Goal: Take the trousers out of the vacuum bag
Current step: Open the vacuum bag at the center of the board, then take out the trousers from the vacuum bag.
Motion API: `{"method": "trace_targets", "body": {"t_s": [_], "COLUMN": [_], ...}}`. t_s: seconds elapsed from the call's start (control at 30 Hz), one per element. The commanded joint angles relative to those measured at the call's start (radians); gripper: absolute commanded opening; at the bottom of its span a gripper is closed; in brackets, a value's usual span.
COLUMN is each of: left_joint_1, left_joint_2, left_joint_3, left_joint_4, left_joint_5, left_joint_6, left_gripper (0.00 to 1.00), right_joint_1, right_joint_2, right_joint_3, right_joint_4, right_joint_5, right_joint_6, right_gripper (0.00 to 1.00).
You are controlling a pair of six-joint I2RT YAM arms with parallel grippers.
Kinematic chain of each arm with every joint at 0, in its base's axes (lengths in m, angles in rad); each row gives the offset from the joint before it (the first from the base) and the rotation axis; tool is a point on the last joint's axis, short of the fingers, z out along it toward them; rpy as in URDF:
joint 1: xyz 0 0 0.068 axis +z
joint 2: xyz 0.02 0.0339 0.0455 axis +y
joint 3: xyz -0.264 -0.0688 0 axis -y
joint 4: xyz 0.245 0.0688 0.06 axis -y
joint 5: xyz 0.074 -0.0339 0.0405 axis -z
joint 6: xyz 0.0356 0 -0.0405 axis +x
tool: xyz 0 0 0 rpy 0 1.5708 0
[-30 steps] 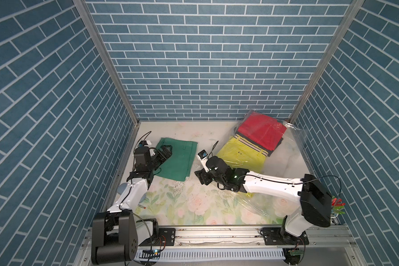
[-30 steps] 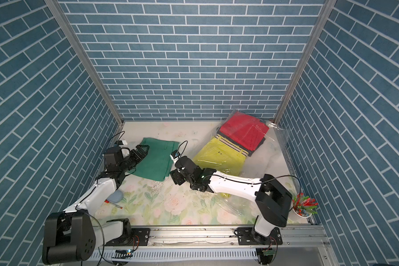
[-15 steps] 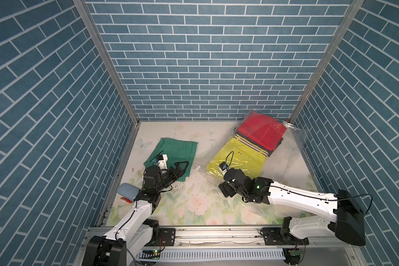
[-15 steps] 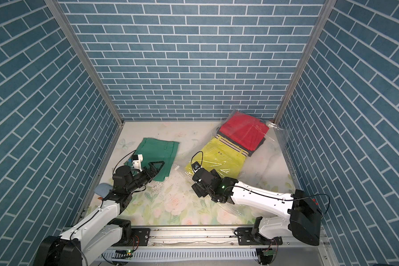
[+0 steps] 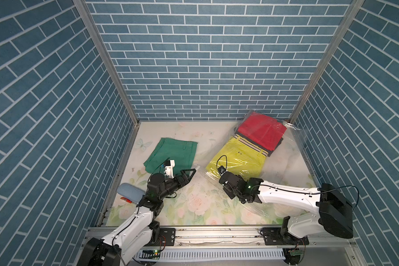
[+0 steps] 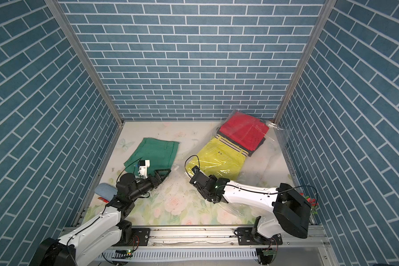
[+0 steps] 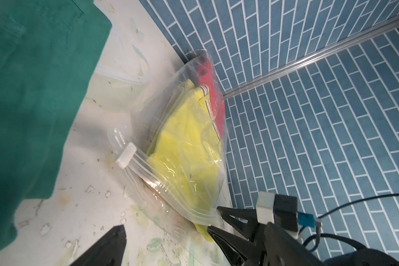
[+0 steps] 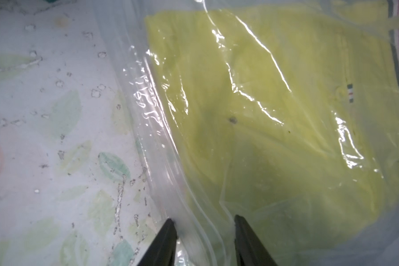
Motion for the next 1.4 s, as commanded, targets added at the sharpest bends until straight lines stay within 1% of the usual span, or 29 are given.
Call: {"method": "trace_targets", "body": {"t_s": [0.0, 0.1, 0.13, 0.23, 0.33, 0.43, 0.6, 0.77, 0.87, 0.97, 1.07, 1.17, 1.37], "left_joint_1": [-0.077, -0.177, -0.204, -0.272, -0.327, -0.391, -0.524, -0.597, -0.605, -0.605, -0.605, -0.605, -0.597], "left_joint_2": [-0.027, -0.041, -0.042, -0.034, -0.008, 0.072, 0.231, 0.420, 0.508, 0.577, 0.618, 0.655, 0.687], "left_joint_3": [0.027, 0.057, 0.060, 0.038, 0.001, 0.010, 0.081, 0.205, 0.267, 0.353, 0.441, 0.512, 0.542], "left_joint_4": [-0.108, -0.223, -0.238, -0.192, -0.080, -0.017, 0.072, 0.044, 0.069, -0.029, -0.138, -0.264, -0.359], "left_joint_5": [-0.064, -0.186, -0.215, -0.260, -0.274, -0.299, -0.401, -0.510, -0.529, -0.584, -0.641, -0.688, -0.751], "left_joint_6": [0.080, 0.134, 0.138, 0.123, 0.093, 0.082, 0.050, 0.017, 0.001, 0.015, 0.037, 0.053, 0.029], "left_gripper": [1.00, 1.00, 0.98, 0.90, 0.82, 0.76, 0.65, 0.55, 0.55, 0.57, 0.62, 0.69, 0.77], "right_joint_1": [-0.006, -0.016, -0.022, -0.036, -0.052, -0.069, -0.087, -0.094, -0.095, -0.098, -0.099, -0.100, -0.101], "right_joint_2": [-0.022, -0.052, -0.062, -0.092, -0.123, -0.154, -0.186, -0.204, -0.212, -0.220, -0.226, -0.229, -0.228], "right_joint_3": [0.026, 0.032, 0.032, 0.042, 0.058, 0.070, 0.075, 0.066, 0.061, 0.057, 0.056, 0.058, 0.064], "right_joint_4": [0.021, 0.031, 0.034, 0.041, 0.039, 0.042, 0.044, 0.054, 0.059, 0.063, 0.063, 0.065, 0.072], "right_joint_5": [0.039, 0.054, 0.058, 0.059, 0.058, 0.043, 0.023, 0.012, 0.005, -0.002, -0.004, -0.004, -0.009], "right_joint_6": [-0.012, -0.019, -0.020, -0.025, -0.026, -0.028, -0.026, -0.017, -0.010, -0.006, -0.005, -0.005, -0.003], "right_gripper": [0.26, 0.12, 0.10, 0.07, 0.05, 0.05, 0.04, 0.04, 0.04, 0.04, 0.04, 0.04, 0.04]}}
